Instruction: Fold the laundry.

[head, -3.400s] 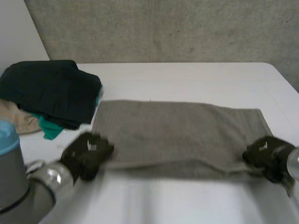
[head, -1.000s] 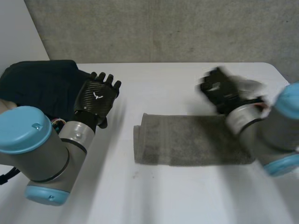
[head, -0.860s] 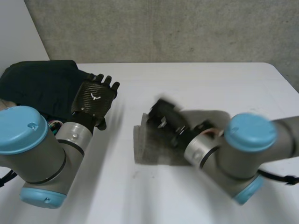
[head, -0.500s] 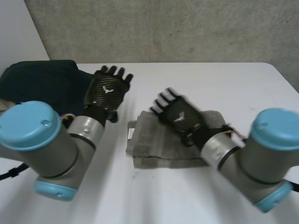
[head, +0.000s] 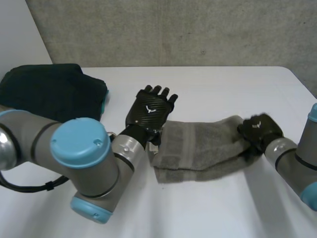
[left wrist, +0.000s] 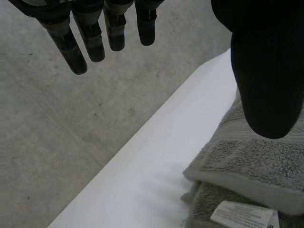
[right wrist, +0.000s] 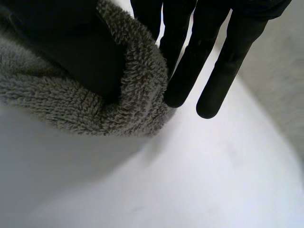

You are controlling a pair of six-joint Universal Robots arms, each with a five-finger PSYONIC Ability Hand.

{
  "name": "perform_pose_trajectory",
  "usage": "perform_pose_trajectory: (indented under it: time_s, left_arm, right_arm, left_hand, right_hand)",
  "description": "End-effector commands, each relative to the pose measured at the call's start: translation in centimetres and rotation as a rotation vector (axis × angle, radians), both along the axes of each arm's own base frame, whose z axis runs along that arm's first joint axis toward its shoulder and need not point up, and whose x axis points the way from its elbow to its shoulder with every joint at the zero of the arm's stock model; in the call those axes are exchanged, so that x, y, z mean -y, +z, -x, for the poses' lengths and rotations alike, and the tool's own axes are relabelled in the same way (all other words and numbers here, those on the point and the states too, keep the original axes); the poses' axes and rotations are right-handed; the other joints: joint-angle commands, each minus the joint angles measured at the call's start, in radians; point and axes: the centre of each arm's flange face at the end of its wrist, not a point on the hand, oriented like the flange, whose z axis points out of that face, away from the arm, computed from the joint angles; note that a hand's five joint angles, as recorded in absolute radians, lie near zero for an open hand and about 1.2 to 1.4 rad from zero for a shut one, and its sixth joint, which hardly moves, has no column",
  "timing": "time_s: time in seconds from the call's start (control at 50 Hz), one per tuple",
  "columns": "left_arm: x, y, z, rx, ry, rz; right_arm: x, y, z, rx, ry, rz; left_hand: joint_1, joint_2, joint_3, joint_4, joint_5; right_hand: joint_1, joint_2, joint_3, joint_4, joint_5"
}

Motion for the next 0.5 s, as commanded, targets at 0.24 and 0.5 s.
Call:
perform_pose_trajectory:
  time_s: [0.24, 0.5]
  left_arm:
    - [0.9, 0.4, -4.9, 0.021, 0.122, -0.036]
    - [2.0, 4.5, -2.3, -0.193, 0.070, -0.021]
  right_arm:
    - [-12.5, -1.1, -13.7, -0.058, 0.769, 0.286]
    - [-6.3, 6.8, -7.2, 0.644, 0.285, -0.096]
  left_hand:
    - [0.008, -0.013, -0.019, -0.009, -0.020]
    - [0.037, 0.017, 0.011, 0.021, 0.009]
  right_hand:
    - [-0.325, -0.394, -0.440, -0.450, -0.412]
    - [-0.896, -0.965, -1.011, -1.021, -0.983]
